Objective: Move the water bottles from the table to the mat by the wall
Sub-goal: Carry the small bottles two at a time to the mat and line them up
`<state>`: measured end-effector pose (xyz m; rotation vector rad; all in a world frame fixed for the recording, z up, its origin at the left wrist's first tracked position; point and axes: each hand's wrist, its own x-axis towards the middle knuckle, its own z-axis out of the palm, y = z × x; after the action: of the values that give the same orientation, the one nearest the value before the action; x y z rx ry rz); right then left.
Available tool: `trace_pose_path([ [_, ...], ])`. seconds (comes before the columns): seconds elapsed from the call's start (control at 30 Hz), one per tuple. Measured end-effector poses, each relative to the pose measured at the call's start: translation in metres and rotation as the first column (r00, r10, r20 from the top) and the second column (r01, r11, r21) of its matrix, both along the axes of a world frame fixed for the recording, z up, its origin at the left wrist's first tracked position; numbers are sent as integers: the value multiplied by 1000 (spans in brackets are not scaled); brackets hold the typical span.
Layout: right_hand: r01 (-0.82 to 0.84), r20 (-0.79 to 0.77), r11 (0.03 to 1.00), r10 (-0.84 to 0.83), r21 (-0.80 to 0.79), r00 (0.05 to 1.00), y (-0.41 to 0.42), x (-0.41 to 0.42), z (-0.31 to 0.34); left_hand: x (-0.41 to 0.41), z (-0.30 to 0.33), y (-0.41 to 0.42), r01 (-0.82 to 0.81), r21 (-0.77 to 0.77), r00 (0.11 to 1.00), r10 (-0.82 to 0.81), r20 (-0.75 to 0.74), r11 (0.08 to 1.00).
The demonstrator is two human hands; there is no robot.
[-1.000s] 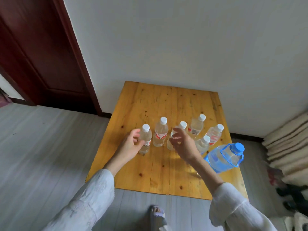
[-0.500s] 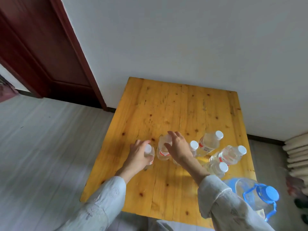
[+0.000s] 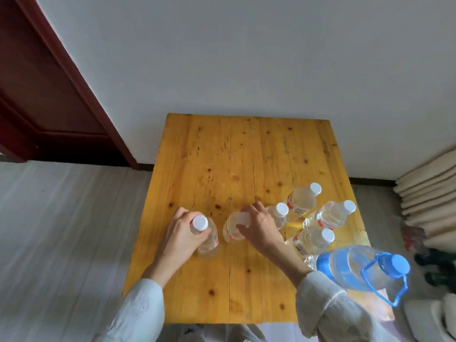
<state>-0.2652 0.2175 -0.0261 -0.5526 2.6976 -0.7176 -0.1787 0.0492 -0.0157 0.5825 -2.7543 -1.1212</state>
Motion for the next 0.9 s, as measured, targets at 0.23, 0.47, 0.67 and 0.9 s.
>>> trace_pose_path([
  [0.23,329,-77,936,-340,-122,937,24,72,21,10,34,-11,393,-47,912,-396,-106,918],
  [0.47,667,-97,718,-692,-199,715,75,186,51,39,54,37,724,-83,668,-727,-158,684],
  [0.67,857,-198,455,-888,-244,415,137,318,75,102,72,136,953,-119,256,-951,-176,278],
  [0.9,946,-261,143,-963,-291,65,202,512,100,245,95,263,990,-80,-134,-957,-258,-117],
])
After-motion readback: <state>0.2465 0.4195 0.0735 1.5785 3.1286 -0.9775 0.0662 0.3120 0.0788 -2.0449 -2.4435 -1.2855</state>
